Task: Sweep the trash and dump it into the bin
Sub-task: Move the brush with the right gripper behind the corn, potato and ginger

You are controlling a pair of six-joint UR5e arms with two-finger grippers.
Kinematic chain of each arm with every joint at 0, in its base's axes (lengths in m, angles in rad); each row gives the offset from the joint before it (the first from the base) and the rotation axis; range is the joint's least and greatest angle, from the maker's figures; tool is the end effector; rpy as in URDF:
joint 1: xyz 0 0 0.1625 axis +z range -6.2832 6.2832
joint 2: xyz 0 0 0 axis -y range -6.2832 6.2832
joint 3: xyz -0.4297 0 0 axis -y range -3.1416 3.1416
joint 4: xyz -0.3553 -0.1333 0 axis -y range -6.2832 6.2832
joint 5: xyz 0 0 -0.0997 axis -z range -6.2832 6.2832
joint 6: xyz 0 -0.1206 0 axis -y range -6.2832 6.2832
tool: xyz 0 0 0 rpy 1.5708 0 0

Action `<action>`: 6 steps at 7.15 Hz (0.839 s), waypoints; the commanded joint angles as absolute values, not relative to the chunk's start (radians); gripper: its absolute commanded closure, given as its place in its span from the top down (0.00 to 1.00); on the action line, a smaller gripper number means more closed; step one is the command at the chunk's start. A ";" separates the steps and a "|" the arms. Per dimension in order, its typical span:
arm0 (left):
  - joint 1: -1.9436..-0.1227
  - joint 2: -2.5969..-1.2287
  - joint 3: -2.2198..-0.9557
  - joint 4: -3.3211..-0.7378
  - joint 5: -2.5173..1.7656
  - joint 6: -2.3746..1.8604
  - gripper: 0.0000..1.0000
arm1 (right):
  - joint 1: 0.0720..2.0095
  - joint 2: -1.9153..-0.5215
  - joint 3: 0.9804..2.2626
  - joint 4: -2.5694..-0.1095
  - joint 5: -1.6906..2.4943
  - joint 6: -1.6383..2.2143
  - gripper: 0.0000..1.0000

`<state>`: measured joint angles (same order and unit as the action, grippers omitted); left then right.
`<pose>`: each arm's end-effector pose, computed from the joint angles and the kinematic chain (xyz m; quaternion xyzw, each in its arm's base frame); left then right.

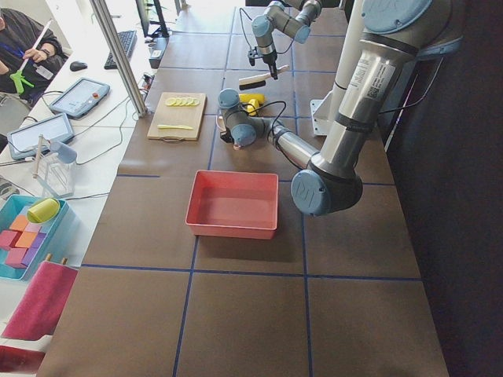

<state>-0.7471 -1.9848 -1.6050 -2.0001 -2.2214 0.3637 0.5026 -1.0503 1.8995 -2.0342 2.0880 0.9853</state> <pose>0.4217 -0.4727 0.3866 0.3260 0.3735 0.5924 0.6351 -0.4730 -0.3441 0.3282 -0.1188 -0.2885 -0.0883 0.9460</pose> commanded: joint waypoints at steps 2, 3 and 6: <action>-0.747 -1.983 -1.608 -1.999 -2.220 0.364 0.00 | 0.471 -1.028 1.887 -2.034 2.089 1.003 0.00; -0.747 -1.983 -1.608 -1.997 -2.217 0.364 0.00 | 0.471 -1.028 1.888 -2.034 2.089 1.003 0.00; -0.732 -1.986 -1.608 -1.968 -2.183 0.364 0.00 | 0.472 -1.028 1.891 -2.034 2.089 1.003 0.00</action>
<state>-0.7363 -1.9844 -1.6071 -1.9864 -2.1881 0.3635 0.4720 -1.0279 1.8909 -2.0340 2.0893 1.0031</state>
